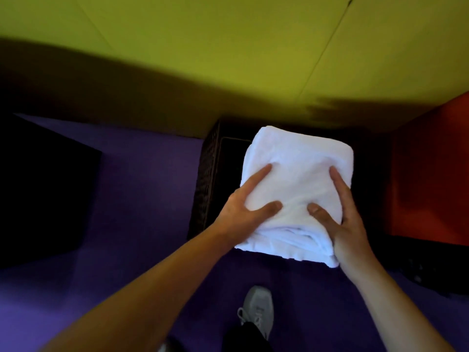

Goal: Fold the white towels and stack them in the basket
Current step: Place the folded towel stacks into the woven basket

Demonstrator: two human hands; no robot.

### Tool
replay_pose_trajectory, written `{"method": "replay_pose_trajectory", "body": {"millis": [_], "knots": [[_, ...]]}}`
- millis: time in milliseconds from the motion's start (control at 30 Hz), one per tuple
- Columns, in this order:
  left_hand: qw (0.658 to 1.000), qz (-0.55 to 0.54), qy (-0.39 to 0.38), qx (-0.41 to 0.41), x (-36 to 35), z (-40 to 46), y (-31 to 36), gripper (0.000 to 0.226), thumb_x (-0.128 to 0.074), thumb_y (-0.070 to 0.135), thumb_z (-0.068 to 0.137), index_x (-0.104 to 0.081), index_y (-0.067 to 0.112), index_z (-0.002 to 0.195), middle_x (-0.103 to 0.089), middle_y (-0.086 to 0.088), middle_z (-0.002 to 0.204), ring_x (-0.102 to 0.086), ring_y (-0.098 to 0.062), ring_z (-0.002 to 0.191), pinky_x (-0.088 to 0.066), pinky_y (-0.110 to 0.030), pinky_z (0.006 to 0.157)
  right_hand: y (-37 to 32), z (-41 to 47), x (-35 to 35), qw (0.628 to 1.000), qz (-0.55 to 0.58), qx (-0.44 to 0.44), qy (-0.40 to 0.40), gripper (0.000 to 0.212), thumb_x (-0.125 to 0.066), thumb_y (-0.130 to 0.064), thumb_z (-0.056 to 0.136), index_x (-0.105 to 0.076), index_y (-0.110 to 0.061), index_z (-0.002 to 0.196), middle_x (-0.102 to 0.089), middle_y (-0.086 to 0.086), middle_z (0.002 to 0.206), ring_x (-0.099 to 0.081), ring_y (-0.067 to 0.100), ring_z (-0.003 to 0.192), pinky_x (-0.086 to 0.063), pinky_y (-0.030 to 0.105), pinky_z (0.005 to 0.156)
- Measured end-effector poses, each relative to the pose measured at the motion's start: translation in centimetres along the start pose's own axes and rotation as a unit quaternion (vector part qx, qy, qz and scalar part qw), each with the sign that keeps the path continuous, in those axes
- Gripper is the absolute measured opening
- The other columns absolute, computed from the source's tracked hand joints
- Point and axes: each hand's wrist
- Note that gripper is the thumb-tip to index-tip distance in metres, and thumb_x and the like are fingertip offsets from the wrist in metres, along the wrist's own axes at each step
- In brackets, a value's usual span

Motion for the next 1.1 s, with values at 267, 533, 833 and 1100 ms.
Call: {"method": "replay_pose_trajectory", "body": {"millis": [267, 533, 833, 1100], "knots": [[0.995, 0.085, 0.049, -0.026, 3.6, 7.0, -10.0, 0.067, -0.074, 0.029, 0.09, -0.043, 0.049, 0.146, -0.052, 0.012, 0.143, -0.054, 0.006, 0.121, -0.048, -0.018, 0.102, 12.9, 8.0, -4.7, 0.999, 0.029, 0.027, -0.021, 0.077, -0.077, -0.048, 0.079, -0.037, -0.057, 0.145, -0.042, -0.014, 0.155, -0.043, 0.007, 0.141, -0.04, 0.046, 0.115], [0.985, 0.135, 0.107, -0.022, 3.3, 9.3, -15.6, 0.07, -0.072, 0.031, 0.09, -0.038, 0.051, 0.148, -0.053, 0.011, 0.141, -0.054, 0.015, 0.11, -0.039, 0.0, 0.086, 17.5, 11.2, -5.5, 0.996, -0.045, 0.018, -0.073, 0.071, -0.064, -0.023, 0.095, -0.029, -0.046, 0.152, -0.034, -0.042, 0.139, -0.038, -0.027, 0.124, -0.034, 0.004, 0.102], [0.762, 0.642, 0.005, 0.086, 2.1, 13.1, -17.8, 0.059, -0.031, 0.045, 0.107, -0.005, 0.037, 0.159, 0.011, -0.033, 0.16, -0.027, -0.046, 0.139, -0.035, -0.045, 0.109, 21.9, 14.5, -6.7, 0.915, -0.371, -0.047, -0.15, 0.073, -0.034, -0.068, 0.097, 0.016, -0.058, 0.149, -0.011, 0.018, 0.166, -0.028, 0.032, 0.149, -0.026, 0.037, 0.121], [0.628, 0.751, -0.194, -0.063, 3.3, 13.6, -16.5, 0.066, -0.026, 0.046, 0.106, 0.002, 0.025, 0.161, 0.0, -0.021, 0.167, -0.01, -0.04, 0.152, -0.013, -0.046, 0.123, 17.5, 12.5, -5.2, 0.795, -0.575, 0.156, -0.11, 0.051, -0.059, -0.059, 0.089, -0.056, -0.033, 0.133, -0.047, 0.003, 0.136, -0.048, 0.028, 0.12, -0.041, 0.038, 0.1]]}}
Point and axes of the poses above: each hand's wrist, its own z-axis towards the middle knuckle, its own x-axis out of the back of the hand, y = z × x
